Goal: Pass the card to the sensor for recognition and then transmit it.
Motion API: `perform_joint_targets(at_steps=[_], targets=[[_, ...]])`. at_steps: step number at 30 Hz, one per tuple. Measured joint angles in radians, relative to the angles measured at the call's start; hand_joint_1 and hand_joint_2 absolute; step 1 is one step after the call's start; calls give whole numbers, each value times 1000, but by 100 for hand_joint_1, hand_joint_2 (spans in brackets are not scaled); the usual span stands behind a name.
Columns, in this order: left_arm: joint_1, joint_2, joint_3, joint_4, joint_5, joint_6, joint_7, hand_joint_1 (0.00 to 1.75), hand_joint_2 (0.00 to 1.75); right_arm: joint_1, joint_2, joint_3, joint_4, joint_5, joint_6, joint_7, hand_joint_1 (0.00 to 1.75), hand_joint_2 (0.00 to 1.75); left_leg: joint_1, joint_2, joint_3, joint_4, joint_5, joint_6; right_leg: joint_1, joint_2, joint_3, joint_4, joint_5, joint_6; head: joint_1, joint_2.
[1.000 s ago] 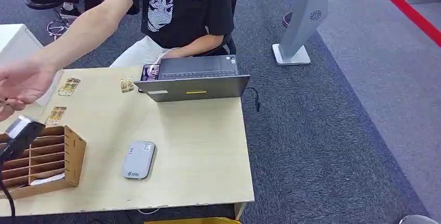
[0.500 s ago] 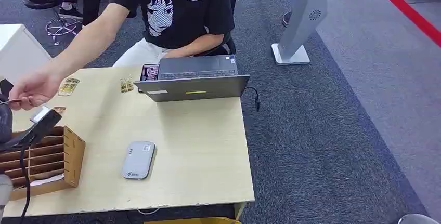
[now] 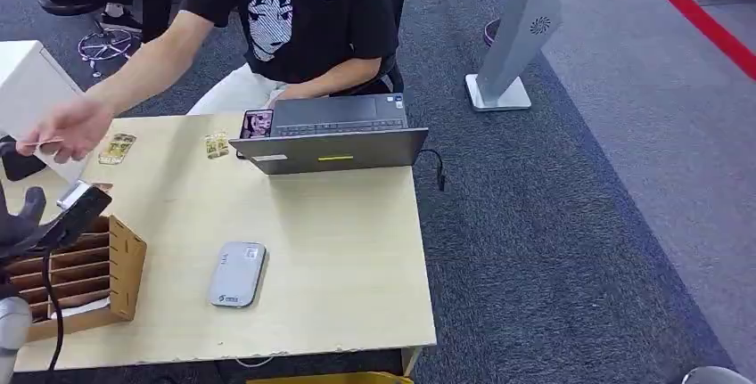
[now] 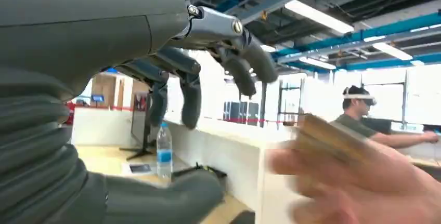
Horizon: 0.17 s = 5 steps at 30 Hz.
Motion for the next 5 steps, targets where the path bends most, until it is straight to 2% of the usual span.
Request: perform_joint_targets(at_steps=[5], targets=[[6, -15, -2, 1, 58, -9, -8, 0, 175, 0, 0, 0, 0, 2, 3, 15, 0, 175, 0, 0, 0, 0, 0, 0, 0, 0, 0, 0, 0, 0, 0, 0]])
